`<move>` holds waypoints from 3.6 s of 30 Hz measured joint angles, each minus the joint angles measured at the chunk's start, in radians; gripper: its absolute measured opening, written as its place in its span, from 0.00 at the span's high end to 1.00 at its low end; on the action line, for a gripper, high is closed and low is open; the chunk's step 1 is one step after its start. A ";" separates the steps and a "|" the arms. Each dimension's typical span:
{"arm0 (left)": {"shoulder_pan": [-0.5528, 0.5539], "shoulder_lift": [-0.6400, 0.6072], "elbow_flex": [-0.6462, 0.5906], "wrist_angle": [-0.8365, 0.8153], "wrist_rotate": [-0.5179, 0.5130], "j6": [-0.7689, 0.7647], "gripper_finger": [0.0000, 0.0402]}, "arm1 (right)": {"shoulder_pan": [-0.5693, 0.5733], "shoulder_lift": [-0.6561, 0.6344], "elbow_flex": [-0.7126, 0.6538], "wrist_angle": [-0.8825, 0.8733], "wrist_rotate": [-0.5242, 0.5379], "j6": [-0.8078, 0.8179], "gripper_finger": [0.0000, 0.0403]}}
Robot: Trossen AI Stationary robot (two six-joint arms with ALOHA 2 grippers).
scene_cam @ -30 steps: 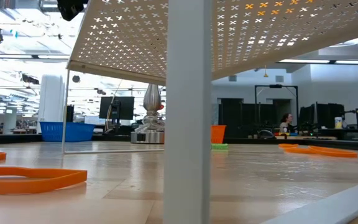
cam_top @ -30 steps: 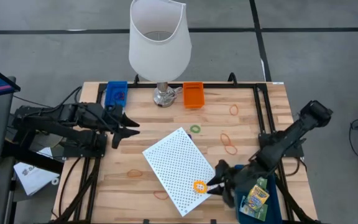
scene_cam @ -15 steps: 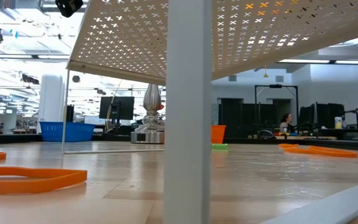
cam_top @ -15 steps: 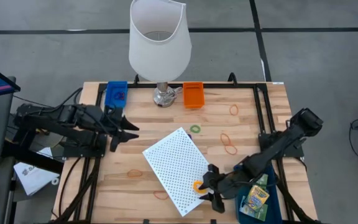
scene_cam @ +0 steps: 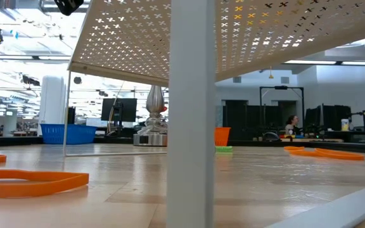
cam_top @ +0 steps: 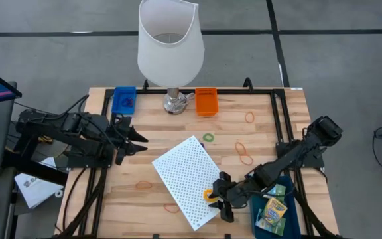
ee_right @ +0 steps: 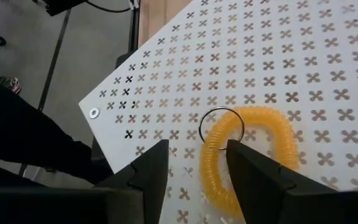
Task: Pick & Place Office Desk Supplies
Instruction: Put the yellow spring keychain into the blue bin
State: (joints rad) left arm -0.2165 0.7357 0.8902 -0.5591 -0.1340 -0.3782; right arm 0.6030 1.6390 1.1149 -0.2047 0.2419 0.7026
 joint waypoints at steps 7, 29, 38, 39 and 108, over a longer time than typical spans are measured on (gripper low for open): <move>0.000 0.000 0.000 0.000 0.000 0.000 0.62 | -0.026 0.000 0.002 -0.032 0.018 0.002 0.62; 0.001 0.000 0.000 0.003 0.000 -0.003 0.62 | -0.029 0.000 0.016 -0.096 0.006 0.052 0.98; 0.001 0.000 0.000 0.029 0.000 -0.002 0.62 | -0.029 0.005 0.211 -0.352 0.106 -0.073 1.00; 0.001 0.000 0.000 0.029 0.000 -0.002 0.62 | -0.029 0.005 0.234 -0.379 0.123 -0.084 1.00; -0.020 0.000 0.000 0.044 0.001 -0.022 0.62 | -0.068 0.179 0.315 -0.481 0.100 -0.258 0.98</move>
State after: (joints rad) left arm -0.2367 0.7359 0.8902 -0.5148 -0.1333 -0.4004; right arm 0.5354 1.8175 1.4303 -0.6853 0.3418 0.4446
